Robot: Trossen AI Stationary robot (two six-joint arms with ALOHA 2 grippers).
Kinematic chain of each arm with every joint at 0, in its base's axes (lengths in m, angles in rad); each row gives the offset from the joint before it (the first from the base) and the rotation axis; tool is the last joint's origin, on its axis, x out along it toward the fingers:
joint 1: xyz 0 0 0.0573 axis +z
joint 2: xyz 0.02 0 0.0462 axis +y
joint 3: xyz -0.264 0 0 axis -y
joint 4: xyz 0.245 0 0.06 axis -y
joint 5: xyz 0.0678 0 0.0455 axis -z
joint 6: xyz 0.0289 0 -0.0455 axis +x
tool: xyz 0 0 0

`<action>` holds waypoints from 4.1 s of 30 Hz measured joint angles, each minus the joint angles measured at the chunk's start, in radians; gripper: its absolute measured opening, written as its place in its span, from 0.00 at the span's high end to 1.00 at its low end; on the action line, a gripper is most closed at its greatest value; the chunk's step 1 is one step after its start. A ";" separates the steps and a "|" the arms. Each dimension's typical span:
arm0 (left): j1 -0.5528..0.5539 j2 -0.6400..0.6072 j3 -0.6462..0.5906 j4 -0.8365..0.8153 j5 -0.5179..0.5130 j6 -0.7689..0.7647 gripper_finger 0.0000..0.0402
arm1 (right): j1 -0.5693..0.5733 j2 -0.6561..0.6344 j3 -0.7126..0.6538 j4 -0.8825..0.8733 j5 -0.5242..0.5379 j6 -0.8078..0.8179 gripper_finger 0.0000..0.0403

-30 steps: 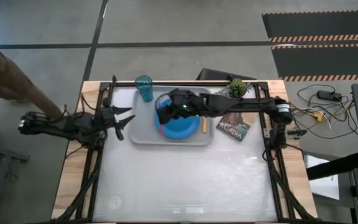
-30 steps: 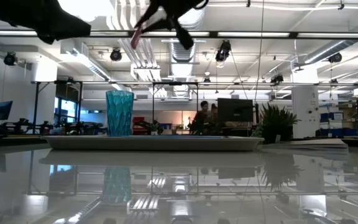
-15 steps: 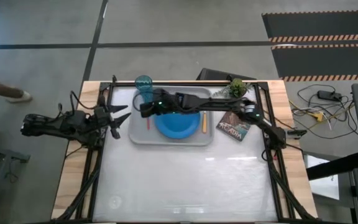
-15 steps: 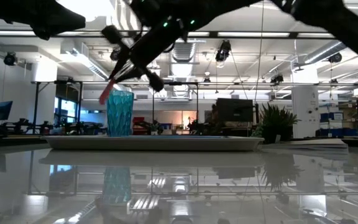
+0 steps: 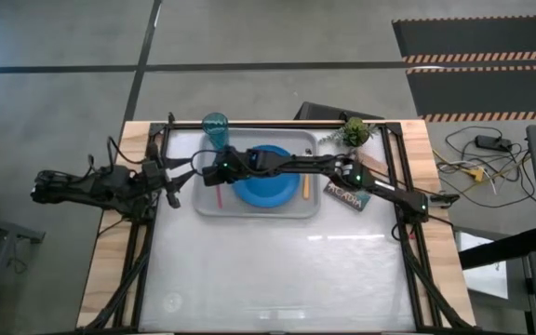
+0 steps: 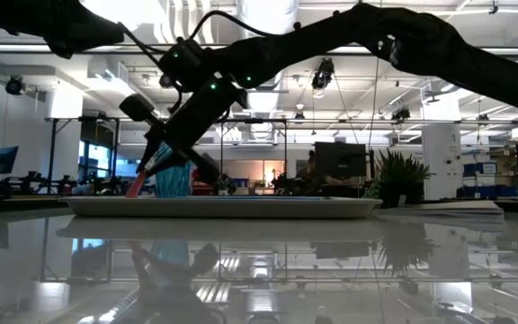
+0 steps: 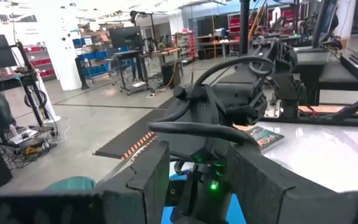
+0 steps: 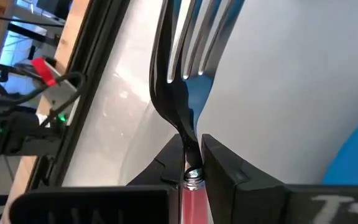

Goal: Pick and place plate/cup/fork/spoon on tray
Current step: Adjust the pink fork on the gray tray, then return to Home Position

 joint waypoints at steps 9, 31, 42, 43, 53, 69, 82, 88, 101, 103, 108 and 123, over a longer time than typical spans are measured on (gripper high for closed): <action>0.000 0.001 0.000 -0.022 -0.001 -0.001 0.64 | -0.009 0.006 0.000 -0.017 0.031 0.005 0.90; 0.000 0.059 -0.001 -0.041 0.000 -0.087 0.66 | 0.021 -0.098 -0.004 -0.121 0.000 -0.244 0.64; 0.018 0.347 0.027 -0.040 0.102 -0.169 0.98 | 0.213 -0.212 -0.003 -0.521 0.248 -0.555 0.97; 0.025 0.385 0.031 -0.038 0.132 -0.180 0.99 | 0.234 -0.217 -0.003 -0.548 0.262 -0.559 0.97; 0.155 0.762 0.040 -0.044 0.290 -0.316 1.00 | 0.425 -0.286 -0.003 -0.673 0.400 -0.596 0.98; 0.223 0.902 0.035 -0.029 0.282 -0.373 1.00 | 0.502 -0.361 -0.006 -0.811 0.505 -0.698 0.98; 0.249 0.931 0.006 0.116 0.275 -0.326 1.00 | 0.557 -0.645 -0.263 -0.789 0.631 -0.670 0.98; 0.258 0.988 0.002 0.131 0.275 -0.324 1.00 | 0.578 -0.926 -0.640 -0.465 0.630 -0.718 0.98; 0.258 0.990 0.003 0.084 0.314 -0.329 1.00 | 0.579 -1.388 -1.313 0.224 0.542 -0.907 0.98; 0.258 0.969 0.003 0.054 0.314 -0.347 1.00 | 0.579 -1.434 -1.370 0.273 0.542 -0.896 0.98; 0.258 0.912 0.003 0.013 0.312 -0.352 1.00 | 0.579 -1.501 -1.457 0.352 0.541 -0.879 0.98; 0.259 0.810 -0.001 -0.049 0.278 -0.346 1.00 | 0.579 -1.503 -1.523 0.437 0.492 -0.966 0.98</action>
